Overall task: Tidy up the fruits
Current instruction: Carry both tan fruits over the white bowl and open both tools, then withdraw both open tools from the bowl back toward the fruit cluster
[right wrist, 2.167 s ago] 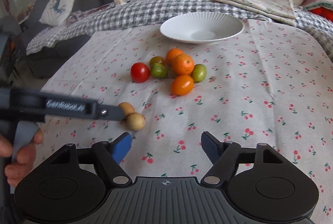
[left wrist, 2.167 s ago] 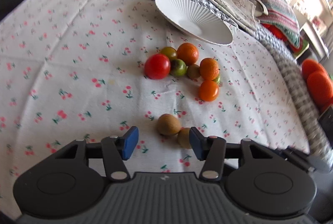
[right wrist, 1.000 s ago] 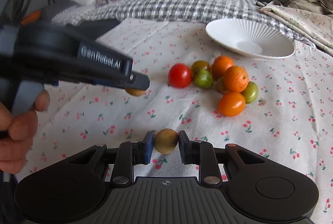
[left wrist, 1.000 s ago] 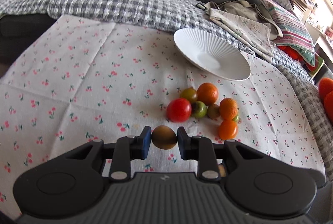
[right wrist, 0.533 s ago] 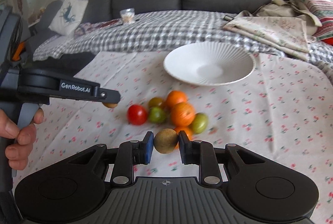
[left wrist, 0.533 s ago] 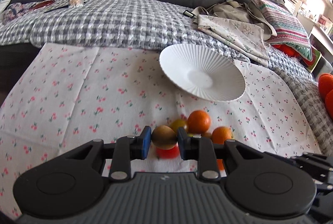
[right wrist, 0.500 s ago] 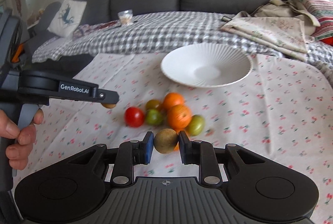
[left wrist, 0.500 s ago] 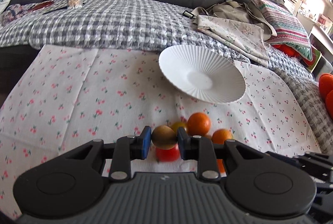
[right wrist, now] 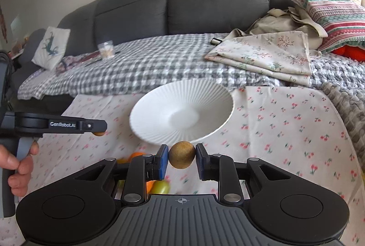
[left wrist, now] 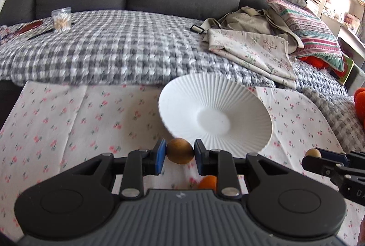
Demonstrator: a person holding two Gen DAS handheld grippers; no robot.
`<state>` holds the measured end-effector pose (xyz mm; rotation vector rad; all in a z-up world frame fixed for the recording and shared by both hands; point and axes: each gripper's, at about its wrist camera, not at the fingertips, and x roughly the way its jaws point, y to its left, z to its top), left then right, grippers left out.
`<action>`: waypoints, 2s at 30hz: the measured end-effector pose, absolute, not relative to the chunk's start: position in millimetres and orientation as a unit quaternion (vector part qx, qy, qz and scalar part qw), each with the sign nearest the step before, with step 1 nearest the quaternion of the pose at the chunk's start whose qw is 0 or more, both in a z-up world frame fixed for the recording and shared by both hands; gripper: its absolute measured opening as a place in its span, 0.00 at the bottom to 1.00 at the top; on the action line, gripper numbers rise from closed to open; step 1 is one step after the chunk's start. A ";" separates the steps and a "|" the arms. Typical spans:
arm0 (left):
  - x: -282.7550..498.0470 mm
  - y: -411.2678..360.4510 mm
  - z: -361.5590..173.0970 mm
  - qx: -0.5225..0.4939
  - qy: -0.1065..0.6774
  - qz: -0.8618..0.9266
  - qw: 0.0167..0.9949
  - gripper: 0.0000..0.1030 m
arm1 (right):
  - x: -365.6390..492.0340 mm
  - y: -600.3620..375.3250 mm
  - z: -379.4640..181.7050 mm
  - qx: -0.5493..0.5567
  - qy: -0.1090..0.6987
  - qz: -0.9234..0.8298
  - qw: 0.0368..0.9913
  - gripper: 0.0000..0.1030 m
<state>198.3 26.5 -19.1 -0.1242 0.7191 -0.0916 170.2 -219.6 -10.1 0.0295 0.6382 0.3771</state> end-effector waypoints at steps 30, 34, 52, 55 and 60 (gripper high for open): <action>254.7 -4.8 -63.0 0.010 0.350 -0.079 0.933 0.29 | 247.8 -193.0 -57.8 -0.014 0.314 0.173 0.933 0.28; 250.3 -0.3 -56.5 0.001 0.347 -0.077 0.935 0.42 | 245.1 -199.6 -52.1 0.002 0.311 0.165 0.936 0.39; 201.2 28.8 -19.8 -0.031 0.325 -0.067 0.943 0.68 | 197.4 -225.0 -6.2 0.088 0.273 0.142 0.947 0.86; 187.4 39.0 -15.4 -0.050 0.328 -0.068 0.941 0.70 | 180.8 -224.2 -1.7 0.091 0.274 0.142 0.947 0.88; 162.4 48.6 -7.2 -0.061 0.326 -0.077 0.940 0.72 | 156.0 -227.6 5.2 0.104 0.273 0.147 0.945 0.91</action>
